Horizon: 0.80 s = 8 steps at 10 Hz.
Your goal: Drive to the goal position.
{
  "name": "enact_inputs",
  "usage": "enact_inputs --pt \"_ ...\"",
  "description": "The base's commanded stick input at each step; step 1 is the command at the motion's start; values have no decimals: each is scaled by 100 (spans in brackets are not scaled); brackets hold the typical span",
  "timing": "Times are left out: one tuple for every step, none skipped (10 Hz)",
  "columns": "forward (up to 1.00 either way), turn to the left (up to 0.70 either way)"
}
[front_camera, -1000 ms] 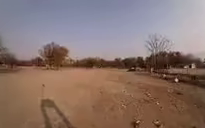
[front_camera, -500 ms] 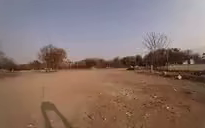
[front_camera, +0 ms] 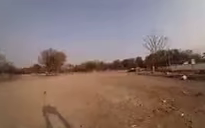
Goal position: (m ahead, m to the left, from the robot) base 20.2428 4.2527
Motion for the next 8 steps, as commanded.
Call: enact_inputs --pt "70 0" --pt "70 0" --pt "70 0" --pt "70 0" --pt "70 0" --pt "70 0" --pt "70 0" --pt "70 0"
